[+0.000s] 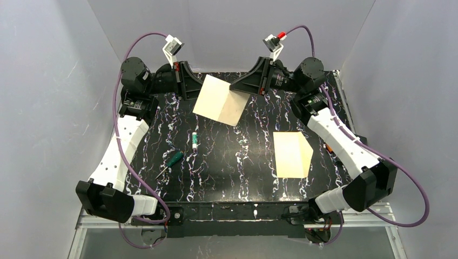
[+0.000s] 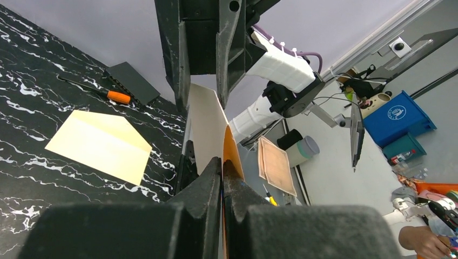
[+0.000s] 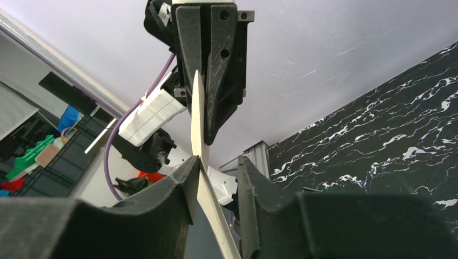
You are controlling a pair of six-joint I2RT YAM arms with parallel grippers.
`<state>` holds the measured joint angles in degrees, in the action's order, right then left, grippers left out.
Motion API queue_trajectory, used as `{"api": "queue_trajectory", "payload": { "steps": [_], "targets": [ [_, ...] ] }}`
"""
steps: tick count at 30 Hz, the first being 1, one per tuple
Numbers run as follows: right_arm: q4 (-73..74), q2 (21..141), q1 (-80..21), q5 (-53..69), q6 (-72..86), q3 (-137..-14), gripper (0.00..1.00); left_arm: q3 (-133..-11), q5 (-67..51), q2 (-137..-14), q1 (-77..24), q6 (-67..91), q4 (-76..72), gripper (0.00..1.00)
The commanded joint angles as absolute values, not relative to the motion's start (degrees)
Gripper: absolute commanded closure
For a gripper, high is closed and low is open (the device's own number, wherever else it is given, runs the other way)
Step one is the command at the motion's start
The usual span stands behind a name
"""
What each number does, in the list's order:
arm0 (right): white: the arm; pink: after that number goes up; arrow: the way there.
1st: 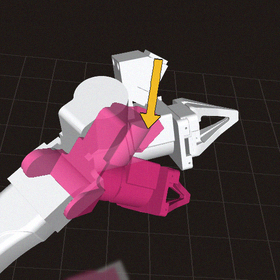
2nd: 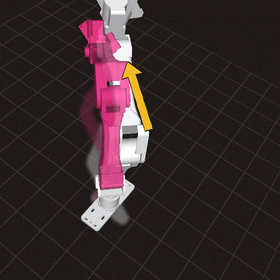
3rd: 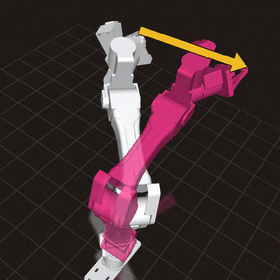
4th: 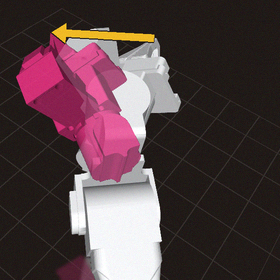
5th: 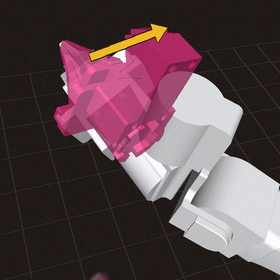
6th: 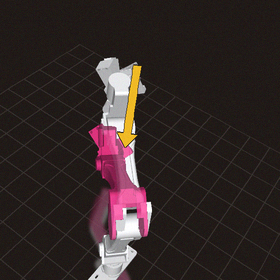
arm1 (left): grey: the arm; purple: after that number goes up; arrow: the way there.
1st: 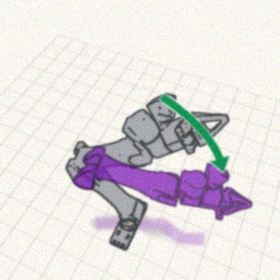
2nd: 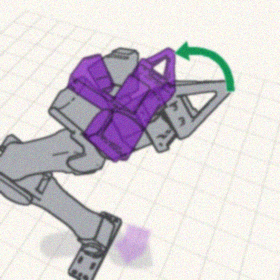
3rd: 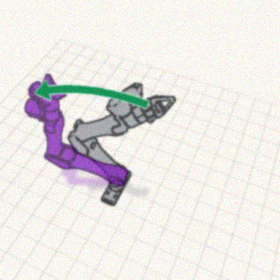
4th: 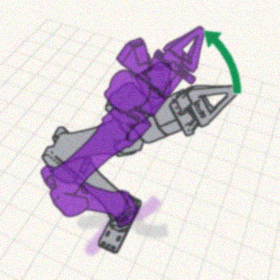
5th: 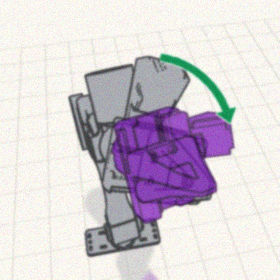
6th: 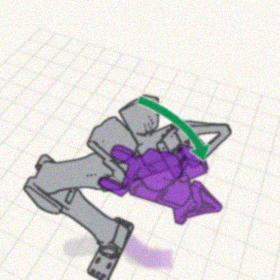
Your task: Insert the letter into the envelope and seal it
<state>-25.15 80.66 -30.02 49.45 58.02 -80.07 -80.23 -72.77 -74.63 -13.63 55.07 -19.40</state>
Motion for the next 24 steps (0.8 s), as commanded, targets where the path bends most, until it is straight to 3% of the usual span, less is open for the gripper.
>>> {"api": "queue_trajectory", "payload": {
  "steps": [1,4,6,11,17,24],
  "targets": [
    [-25.98,79.19,-29.97,53.2,55.76,-82.74,0.66,-81.62,-74.92,-74.79,-13.78,54.74,-20.51,1.0],
    [-25.66,79.49,-29.97,54.27,54.96,-83.73,0.76,-80.75,-75.04,-73.91,-13.83,54.44,-20.52,1.0],
    [-26.42,79.68,-29.97,55.37,55.19,-84.64,0.77,-80.19,-75.17,-73.42,-13.79,54.45,-20.56,1.0],
    [-30.46,79.98,-30.75,57.82,57.48,-85.75,0.63,-79.26,-75.8,-73.08,-13.77,54.87,-20.55,1.0],
    [-27.76,80.73,-32.21,56.57,55.92,-86.48,0.53,-78.1,-78.41,-72.55,-13.85,54.68,-20.49,1.0],
    [-16.35,83.95,-34.2,54.59,48.76,-92.08,0.51,-78.01,-79.28,-72.51,-13.88,54.58,-20.52,1.0]
  ]
}}
